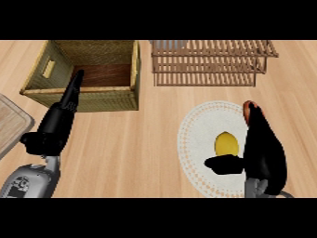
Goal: Pick the lemon from the placemat and place it in the tiered shelf
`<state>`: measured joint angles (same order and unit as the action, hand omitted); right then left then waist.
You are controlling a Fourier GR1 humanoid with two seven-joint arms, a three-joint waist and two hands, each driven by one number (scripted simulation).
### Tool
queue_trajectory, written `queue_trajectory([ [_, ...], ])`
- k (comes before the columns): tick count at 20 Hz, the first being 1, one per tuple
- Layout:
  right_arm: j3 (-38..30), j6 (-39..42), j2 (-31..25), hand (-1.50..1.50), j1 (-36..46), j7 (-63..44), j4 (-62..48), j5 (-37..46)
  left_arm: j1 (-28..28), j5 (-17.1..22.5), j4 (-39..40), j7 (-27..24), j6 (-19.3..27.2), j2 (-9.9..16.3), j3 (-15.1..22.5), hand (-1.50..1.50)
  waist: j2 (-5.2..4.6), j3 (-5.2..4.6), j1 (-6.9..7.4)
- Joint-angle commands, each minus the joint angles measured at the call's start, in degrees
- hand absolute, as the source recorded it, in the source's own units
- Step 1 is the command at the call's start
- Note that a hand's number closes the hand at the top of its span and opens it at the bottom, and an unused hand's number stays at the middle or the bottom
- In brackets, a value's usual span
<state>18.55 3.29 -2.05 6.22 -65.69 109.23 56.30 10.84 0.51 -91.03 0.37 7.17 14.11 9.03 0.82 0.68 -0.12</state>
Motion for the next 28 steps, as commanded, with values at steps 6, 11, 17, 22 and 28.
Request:
queue_trajectory([
  [6,-1.1,2.0,2.0,-1.50,0.0,-7.2,-3.0,1.9,-2.6,-2.5,6.2,1.3,0.8,-2.6,2.3,0.00,-0.99,-0.72,-0.19],
  [11,-1.4,0.0,2.0,-1.50,-0.7,-5.0,-5.7,2.5,-2.1,-1.6,6.1,1.4,0.0,-2.9,1.3,0.00,-0.93,-0.70,-0.06],
  [17,-4.1,0.9,2.0,-1.50,-2.5,-2.7,-6.2,1.1,-3.2,-1.4,4.4,2.2,-1.0,-2.6,1.0,0.00,-0.84,-0.68,-0.10],
  [22,-1.8,-2.5,2.0,-1.50,-3.1,-2.2,-8.5,1.0,-1.0,-2.6,6.5,1.9,0.0,-4.3,1.3,0.00,-0.92,-0.67,-0.35],
  [28,-3.2,-2.9,2.0,-1.50,0.2,-1.2,-13.0,-0.6,-1.4,-2.8,7.4,0.7,-0.6,-3.9,0.1,0.00,-1.04,-0.68,0.10],
])
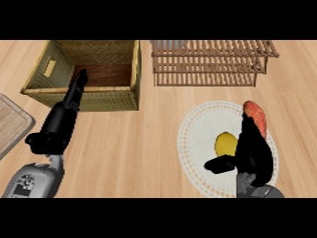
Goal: Pick the lemon from the placemat and place it in the tiered shelf
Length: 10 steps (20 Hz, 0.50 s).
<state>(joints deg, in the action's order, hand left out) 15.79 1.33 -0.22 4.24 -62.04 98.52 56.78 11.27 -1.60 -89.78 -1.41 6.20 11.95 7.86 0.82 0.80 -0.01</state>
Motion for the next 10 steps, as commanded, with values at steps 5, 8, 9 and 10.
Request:
queue_trajectory([
  [5,-0.7,1.7,0.2,1.50,1.2,-2.9,-1.6,-2.7,-0.1,-0.5,6.4,4.9,-0.9,-1.0,0.4,0.00,-0.97,-0.81,-0.38],
  [8,0.8,4.2,0.2,1.50,3.7,-3.7,-5.0,-0.5,-1.5,-0.3,6.3,3.2,-0.9,-1.6,0.2,0.00,-1.04,-0.85,-0.06],
  [9,1.5,2.9,-0.7,1.50,0.7,-1.8,-4.4,1.8,-3.3,0.1,2.5,4.9,-1.8,0.2,-0.3,0.00,-0.80,-0.82,0.11],
  [10,2.9,2.1,0.2,1.50,-0.6,-1.6,-4.3,2.6,-2.8,1.8,4.9,4.7,-2.8,0.1,-1.3,0.00,-0.90,-0.84,-0.20],
])
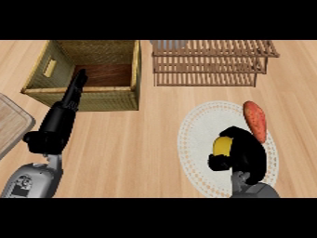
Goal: Pick the lemon from the placemat and place it in the tiered shelf
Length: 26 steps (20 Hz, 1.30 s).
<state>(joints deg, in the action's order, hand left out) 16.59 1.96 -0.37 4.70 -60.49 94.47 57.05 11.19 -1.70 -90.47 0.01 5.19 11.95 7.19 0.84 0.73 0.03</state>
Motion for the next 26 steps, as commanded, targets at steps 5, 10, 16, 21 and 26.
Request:
queue_trajectory([
  [5,1.2,-0.7,0.3,1.50,0.9,-0.3,-1.3,3.6,-3.3,-1.4,8.2,-1.0,0.4,-3.2,1.7,0.00,-1.01,-0.76,-0.35],
  [10,16.9,-3.1,0.4,1.50,6.5,-4.2,-2.7,1.0,-1.3,-0.6,4.8,3.4,-0.8,-2.2,1.2,0.00,-1.07,-0.72,1.55],
  [16,28.5,-8.1,0.4,1.50,21.5,-7.0,-6.1,-8.2,-0.6,-1.4,6.6,0.9,-1.1,-3.6,2.5,0.00,-1.49,-0.75,4.03],
  [21,28.3,-22.3,0.3,1.50,26.6,-6.2,-1.9,-9.0,1.1,-2.4,8.3,1.7,-0.1,-3.8,1.8,0.00,-1.40,-0.72,2.89],
  [26,29.4,-23.5,0.3,1.50,36.0,-13.2,0.1,-6.1,-0.1,-2.0,7.5,2.5,-0.5,-4.2,1.9,0.00,-0.73,-0.84,2.20],
])
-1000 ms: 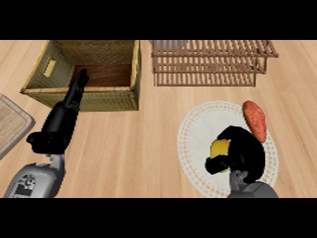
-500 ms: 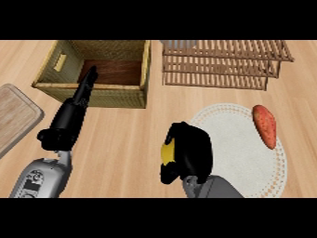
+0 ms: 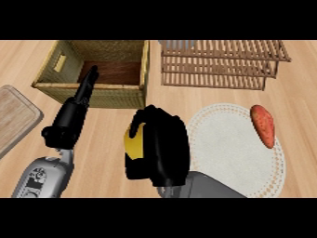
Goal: Pick the lemon from the placemat and place it in the tiered shelf
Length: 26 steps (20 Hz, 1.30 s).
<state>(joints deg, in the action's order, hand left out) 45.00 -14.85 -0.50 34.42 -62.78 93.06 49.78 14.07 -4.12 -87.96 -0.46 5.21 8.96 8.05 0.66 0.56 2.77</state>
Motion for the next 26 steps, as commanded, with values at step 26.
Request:
queue_trajectory([
  [26,-23.7,10.6,0.5,1.50,36.2,-17.4,-9.7,18.7,-5.0,1.3,4.0,2.0,-2.8,0.6,-1.9,0.00,-0.64,-0.72,-2.51],
])
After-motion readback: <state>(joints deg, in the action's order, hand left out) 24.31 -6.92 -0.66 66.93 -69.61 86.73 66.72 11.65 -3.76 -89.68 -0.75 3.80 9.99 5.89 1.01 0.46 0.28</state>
